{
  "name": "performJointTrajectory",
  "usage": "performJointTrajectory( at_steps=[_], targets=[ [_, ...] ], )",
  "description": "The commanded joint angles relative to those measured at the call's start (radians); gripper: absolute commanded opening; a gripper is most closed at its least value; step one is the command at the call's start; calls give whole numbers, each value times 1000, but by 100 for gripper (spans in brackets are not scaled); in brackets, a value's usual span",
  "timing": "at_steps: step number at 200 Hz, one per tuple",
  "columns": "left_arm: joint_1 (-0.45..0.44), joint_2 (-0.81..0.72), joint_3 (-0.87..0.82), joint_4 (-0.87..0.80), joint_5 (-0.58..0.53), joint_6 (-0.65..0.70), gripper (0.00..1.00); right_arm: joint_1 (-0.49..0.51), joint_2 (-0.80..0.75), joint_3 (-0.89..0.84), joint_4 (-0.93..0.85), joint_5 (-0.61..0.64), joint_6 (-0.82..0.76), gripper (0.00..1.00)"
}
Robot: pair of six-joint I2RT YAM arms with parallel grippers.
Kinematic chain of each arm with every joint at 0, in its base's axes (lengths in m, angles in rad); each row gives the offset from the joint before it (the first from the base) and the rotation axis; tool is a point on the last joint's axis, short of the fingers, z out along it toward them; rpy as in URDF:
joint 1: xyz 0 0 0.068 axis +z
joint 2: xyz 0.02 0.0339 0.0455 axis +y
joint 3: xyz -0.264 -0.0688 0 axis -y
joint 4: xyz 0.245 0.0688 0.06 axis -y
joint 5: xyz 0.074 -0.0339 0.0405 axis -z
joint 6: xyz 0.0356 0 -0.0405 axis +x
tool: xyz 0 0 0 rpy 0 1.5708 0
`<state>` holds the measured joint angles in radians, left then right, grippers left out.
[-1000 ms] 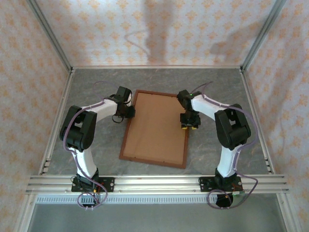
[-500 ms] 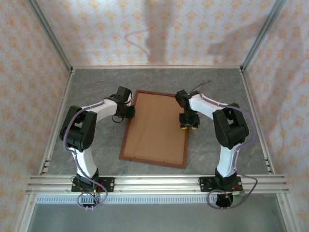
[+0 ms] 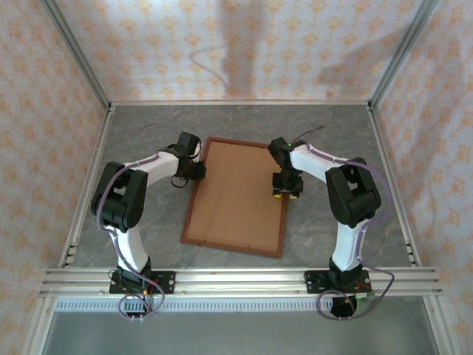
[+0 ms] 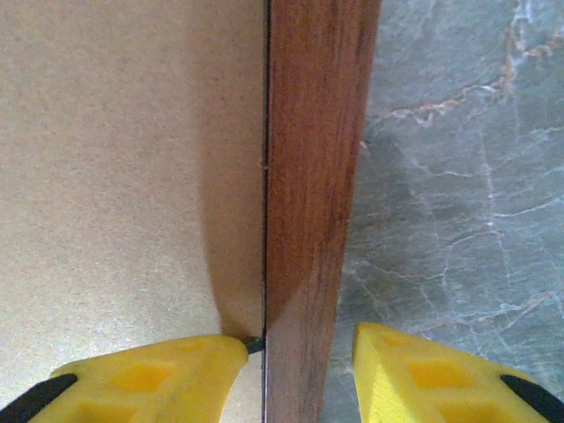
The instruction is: Put the photo into the frame
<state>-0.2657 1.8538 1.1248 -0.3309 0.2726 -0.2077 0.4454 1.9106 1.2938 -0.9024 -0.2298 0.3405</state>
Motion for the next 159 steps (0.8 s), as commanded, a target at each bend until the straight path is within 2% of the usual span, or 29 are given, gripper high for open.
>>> performJointTrajectory(
  at_steps=[1,46,73,131,149,159],
  targets=[
    [-14,45,-29,-59,30,-2,17,35,30,-21,111,-59,14,44],
    [-15,42,-34,-58,30,-2,17,35,45,-33,105,-31,-2,40],
    [-15,42,-34,-61,30,-2,16,22,-16,-18,93,-38,-30,41],
    [-13,17,-57,-58,-46,-60,10,-65,-178,-113,77,-175,-69,54],
    [-10,12,-66,-50,-60,-73,8,-64,-205,-168,45,-194,-69,54],
    [-10,9,-69,-46,-62,-76,8,-63,-229,-200,29,-193,-66,51]
  ],
)
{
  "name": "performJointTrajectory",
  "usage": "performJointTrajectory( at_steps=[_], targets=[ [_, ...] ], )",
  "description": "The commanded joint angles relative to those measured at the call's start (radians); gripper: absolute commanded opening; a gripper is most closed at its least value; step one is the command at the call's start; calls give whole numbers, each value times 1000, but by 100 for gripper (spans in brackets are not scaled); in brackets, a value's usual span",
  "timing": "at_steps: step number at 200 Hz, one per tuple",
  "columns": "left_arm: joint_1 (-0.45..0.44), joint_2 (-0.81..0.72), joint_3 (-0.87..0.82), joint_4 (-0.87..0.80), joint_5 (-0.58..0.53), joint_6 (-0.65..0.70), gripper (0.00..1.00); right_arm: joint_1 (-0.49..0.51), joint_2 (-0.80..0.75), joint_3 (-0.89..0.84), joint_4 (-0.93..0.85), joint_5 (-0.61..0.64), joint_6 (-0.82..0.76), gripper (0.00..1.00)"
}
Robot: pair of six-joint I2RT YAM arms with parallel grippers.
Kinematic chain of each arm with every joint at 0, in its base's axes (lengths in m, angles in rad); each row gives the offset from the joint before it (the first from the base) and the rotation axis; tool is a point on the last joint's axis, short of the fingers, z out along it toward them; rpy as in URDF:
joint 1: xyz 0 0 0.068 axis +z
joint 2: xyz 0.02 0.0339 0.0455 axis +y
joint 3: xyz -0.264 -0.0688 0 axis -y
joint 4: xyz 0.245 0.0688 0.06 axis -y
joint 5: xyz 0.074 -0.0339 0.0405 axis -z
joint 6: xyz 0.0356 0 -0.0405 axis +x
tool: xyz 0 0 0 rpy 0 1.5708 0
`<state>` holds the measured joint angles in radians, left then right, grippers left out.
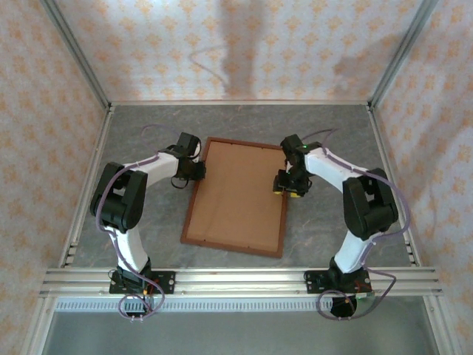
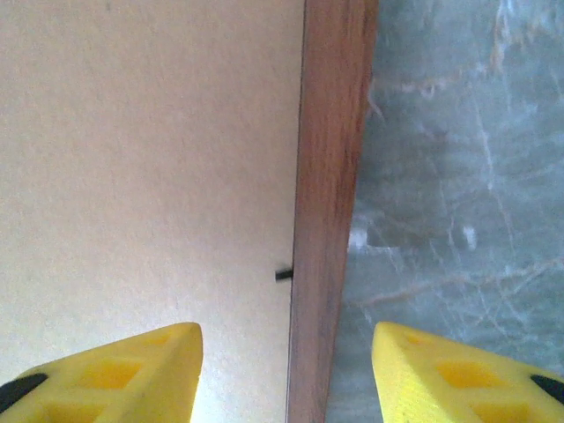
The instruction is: Put the photo into the frame
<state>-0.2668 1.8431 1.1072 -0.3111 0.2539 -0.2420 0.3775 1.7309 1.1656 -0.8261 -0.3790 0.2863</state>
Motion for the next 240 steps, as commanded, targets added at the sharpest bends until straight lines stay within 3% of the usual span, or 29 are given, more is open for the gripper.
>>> performJointTrajectory(
  at_steps=[1,75,240],
  targets=[
    [-8,18,-53,-65,-44,-42,8,6,-53,-76,-48,-44,-12,50],
    [-6,25,-47,-61,-26,-42,8,77,-167,-199,-165,-81,14,38],
    [-8,22,-47,-61,-16,-41,8,157,-111,-280,-81,-102,47,38]
  ],
)
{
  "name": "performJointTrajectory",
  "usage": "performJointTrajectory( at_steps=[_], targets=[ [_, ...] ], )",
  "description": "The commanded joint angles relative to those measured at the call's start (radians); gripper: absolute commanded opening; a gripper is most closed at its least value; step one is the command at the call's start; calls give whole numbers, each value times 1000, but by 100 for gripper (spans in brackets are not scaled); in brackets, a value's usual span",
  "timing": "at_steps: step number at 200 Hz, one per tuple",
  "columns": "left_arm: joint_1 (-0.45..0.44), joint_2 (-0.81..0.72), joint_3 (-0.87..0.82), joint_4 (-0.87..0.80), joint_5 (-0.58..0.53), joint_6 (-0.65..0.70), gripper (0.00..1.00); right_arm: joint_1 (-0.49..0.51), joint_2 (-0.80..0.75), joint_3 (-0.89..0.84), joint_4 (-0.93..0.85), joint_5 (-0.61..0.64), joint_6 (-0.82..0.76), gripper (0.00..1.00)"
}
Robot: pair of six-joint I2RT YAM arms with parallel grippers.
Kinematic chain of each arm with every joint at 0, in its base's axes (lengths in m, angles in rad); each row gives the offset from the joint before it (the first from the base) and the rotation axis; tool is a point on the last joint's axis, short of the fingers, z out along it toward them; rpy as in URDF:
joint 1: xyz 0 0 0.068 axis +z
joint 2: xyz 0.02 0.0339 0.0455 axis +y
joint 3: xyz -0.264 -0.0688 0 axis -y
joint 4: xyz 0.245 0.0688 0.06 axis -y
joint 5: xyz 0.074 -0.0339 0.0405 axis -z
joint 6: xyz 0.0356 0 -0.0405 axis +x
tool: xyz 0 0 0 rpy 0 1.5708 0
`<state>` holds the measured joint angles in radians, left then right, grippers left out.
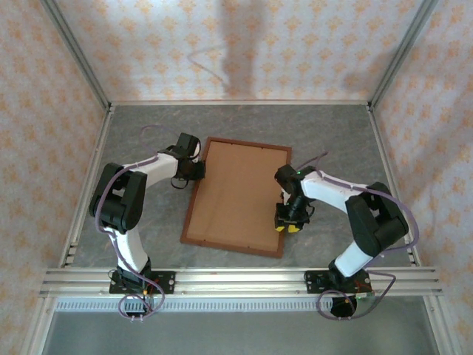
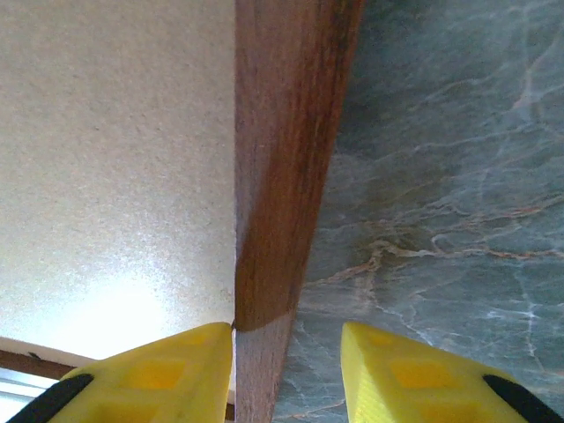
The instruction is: Put the photo into the frame
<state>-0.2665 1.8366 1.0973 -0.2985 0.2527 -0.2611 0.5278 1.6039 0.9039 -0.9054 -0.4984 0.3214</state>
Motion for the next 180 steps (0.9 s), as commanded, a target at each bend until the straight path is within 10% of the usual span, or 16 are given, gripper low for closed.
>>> performJointTrajectory(
  at_steps=[1,129,180],
  targets=[
    [-7,29,-37,-73,-15,-22,8,6,16,-19,-2,19,13,38],
    [-8,29,-39,-67,-9,-23,9,26,67,-13,48,95,20,35],
    [-8,30,-38,-70,-10,-20,8,19,-20,33,-25,76,-15,51]
  ],
)
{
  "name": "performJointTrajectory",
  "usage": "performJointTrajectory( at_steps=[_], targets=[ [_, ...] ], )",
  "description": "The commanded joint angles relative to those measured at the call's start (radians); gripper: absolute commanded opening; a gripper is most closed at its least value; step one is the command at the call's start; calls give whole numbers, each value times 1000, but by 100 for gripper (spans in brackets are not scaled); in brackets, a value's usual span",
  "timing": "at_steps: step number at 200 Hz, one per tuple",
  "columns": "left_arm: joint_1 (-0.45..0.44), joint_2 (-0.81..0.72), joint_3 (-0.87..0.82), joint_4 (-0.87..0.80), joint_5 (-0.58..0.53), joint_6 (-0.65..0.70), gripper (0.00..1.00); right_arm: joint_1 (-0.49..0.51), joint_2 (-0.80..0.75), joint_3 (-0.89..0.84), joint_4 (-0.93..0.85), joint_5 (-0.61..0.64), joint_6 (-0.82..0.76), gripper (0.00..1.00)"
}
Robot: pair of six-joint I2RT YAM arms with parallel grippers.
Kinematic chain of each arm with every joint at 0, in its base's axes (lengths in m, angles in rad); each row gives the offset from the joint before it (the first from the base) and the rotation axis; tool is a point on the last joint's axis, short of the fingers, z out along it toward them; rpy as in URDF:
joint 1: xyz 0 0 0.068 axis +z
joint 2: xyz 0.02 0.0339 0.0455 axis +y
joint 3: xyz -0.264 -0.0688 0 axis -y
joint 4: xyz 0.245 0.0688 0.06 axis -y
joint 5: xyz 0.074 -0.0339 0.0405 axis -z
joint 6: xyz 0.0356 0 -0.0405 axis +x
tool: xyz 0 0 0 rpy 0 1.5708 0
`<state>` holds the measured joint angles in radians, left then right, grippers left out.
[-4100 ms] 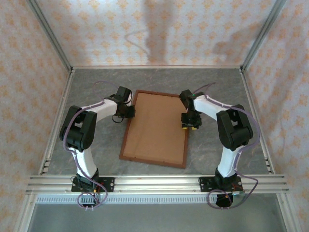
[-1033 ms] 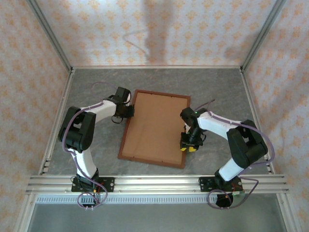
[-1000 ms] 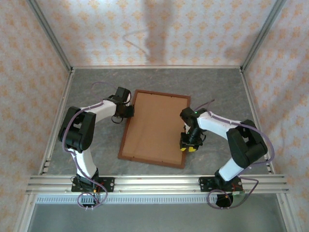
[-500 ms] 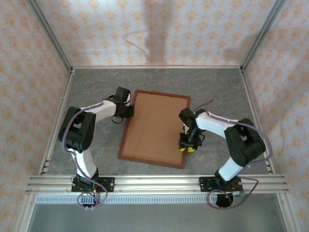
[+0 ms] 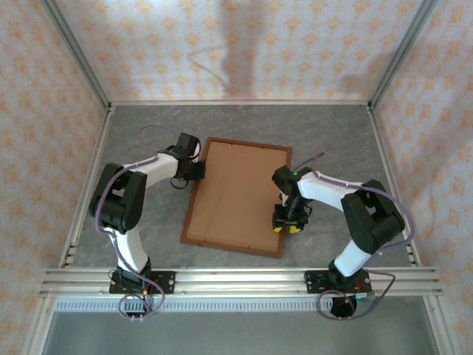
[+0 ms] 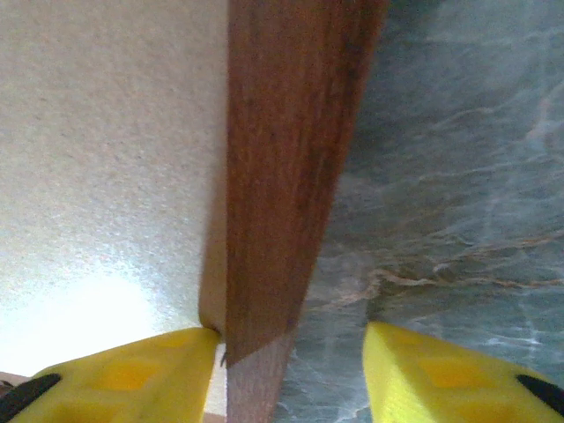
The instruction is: Put the photo into the frame
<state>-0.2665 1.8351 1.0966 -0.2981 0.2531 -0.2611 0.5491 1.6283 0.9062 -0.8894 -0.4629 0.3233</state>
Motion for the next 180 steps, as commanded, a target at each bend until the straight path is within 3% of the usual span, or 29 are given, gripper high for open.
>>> performJointTrajectory(
  at_steps=[1,32,86,180],
  targets=[
    [-8,32,-37,-70,-11,-21,8,-3,-46,31,-43,42,-19,51],
    [-8,35,-35,-69,-7,-21,8,-18,-64,25,-60,26,-36,51],
    [-8,32,-35,-73,-10,-19,9,-21,-24,21,-57,46,-50,40],
    [-8,35,-40,-74,-13,-17,8,5,21,-4,6,7,-22,40]
  ],
)
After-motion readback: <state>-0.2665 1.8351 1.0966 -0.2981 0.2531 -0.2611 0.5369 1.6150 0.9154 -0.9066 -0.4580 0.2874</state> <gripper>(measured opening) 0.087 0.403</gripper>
